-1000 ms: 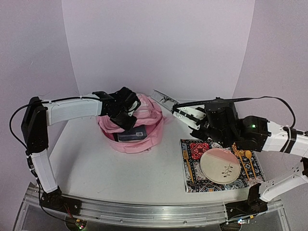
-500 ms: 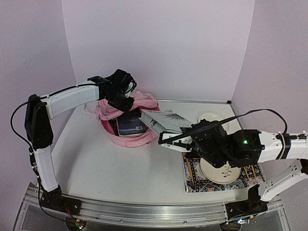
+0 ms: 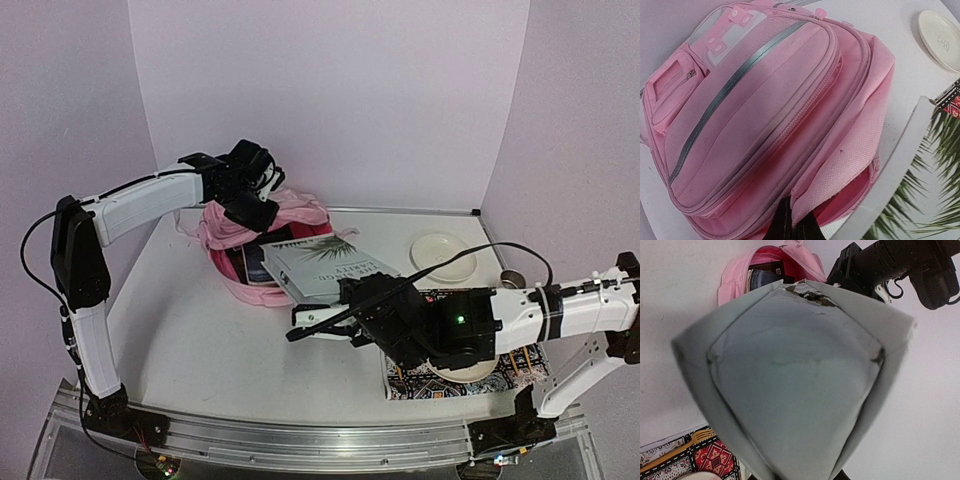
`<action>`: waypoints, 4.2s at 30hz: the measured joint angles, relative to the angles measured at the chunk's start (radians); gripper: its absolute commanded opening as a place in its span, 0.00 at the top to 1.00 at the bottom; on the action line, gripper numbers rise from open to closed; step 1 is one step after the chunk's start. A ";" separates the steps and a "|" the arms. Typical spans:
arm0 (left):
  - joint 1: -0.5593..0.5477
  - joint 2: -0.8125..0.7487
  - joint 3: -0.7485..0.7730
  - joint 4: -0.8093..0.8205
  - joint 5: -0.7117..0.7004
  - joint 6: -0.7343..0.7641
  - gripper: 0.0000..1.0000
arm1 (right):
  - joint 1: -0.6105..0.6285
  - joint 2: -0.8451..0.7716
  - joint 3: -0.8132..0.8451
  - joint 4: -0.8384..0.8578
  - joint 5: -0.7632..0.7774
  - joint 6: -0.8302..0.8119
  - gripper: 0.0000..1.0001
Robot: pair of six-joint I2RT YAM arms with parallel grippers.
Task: Pack the student bag
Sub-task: Place the book in the largest pocket of the bag, then adjust the book in the largest pocket of the bag, then place the largest pocket of the bag in the student bag.
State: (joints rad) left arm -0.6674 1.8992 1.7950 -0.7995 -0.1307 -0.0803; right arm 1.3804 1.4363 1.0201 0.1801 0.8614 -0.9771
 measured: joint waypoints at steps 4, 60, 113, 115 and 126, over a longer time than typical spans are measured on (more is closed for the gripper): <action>-0.002 -0.003 0.012 -0.031 0.038 0.000 1.00 | 0.000 0.073 0.023 0.069 0.004 -0.050 0.79; -0.091 -0.171 -0.159 -0.119 0.282 -0.026 1.00 | -0.151 0.397 0.484 -0.371 -0.560 0.478 0.12; -0.086 -0.446 -0.699 0.193 0.414 -0.163 0.99 | -0.429 0.562 0.430 -0.056 -0.939 1.277 0.44; -0.087 -0.463 -0.743 0.197 0.415 -0.178 0.97 | -0.426 0.537 0.380 -0.048 -0.938 1.268 0.40; -0.100 -0.545 -0.862 0.189 0.454 -0.208 0.46 | -0.572 0.385 0.288 -0.083 -0.902 1.215 0.40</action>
State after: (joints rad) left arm -0.7671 1.3539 0.9332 -0.6102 0.3235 -0.2887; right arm 0.8087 1.8217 1.3078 0.0970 -0.0407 0.2383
